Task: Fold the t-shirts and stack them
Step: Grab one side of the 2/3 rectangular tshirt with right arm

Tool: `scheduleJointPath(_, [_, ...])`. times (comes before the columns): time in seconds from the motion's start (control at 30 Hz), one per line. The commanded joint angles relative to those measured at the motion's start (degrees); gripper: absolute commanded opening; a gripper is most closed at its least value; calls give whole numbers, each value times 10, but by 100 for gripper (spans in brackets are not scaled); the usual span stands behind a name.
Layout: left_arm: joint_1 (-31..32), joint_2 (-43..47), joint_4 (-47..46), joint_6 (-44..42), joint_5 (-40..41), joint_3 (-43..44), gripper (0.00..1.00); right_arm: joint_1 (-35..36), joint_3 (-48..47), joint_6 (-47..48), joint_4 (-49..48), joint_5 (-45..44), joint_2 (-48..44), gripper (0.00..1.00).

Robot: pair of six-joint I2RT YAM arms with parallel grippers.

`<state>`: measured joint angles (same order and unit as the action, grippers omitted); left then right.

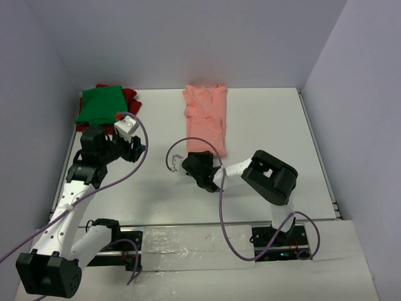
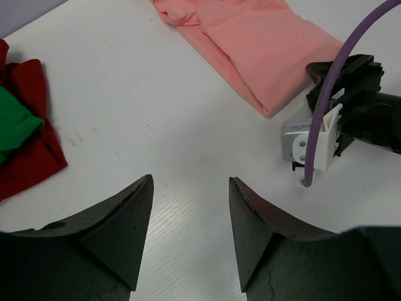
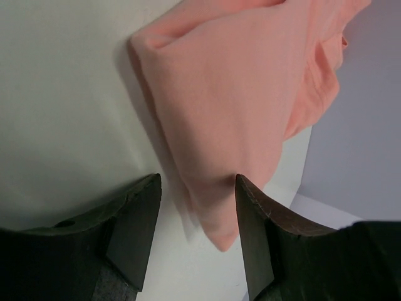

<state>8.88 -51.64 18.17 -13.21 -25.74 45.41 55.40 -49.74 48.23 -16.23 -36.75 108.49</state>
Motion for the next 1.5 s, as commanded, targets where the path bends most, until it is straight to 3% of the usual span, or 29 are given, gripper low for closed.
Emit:
scheduleJointPath(0.0, [-4,0,-12,-8,5,0,61,-22,-20,9,-45,12,42,59])
scheduleJointPath(0.2, [-5,-7,-13,-8,6,4,61,-63,-92,11,-18,-8,81,56])
scheduleJointPath(0.27, [-6,-13,-12,-8,5,6,61,-71,-108,4,21,9,77,37])
scheduleJointPath(0.3, [-6,-14,-11,-9,4,7,60,-72,-118,-9,36,13,73,16])
scheduleJointPath(0.33, [-6,-16,-13,-9,5,7,61,-73,-121,-15,47,22,69,5])
scheduleJointPath(0.37, [-6,-18,-14,-9,5,7,60,-75,-125,-18,59,26,67,0])
scheduleJointPath(0.67, [-6,-18,-17,-11,2,7,61,-53,-106,-60,157,50,11,0])
scheduleJointPath(0.87, [-6,-7,-15,-12,-3,6,61,18,-84,-137,275,68,-49,0])
scheduleJointPath(1.23, [-6,18,0,-8,-14,14,61,167,-136,-268,534,192,-143,0])
scheduleJointPath(1.33, [-6,21,4,-8,-16,16,61,176,-158,-278,554,189,-154,0])
scheduleJointPath(1.47, [-6,21,3,-7,-20,18,60,162,-174,-227,519,109,-162,0])
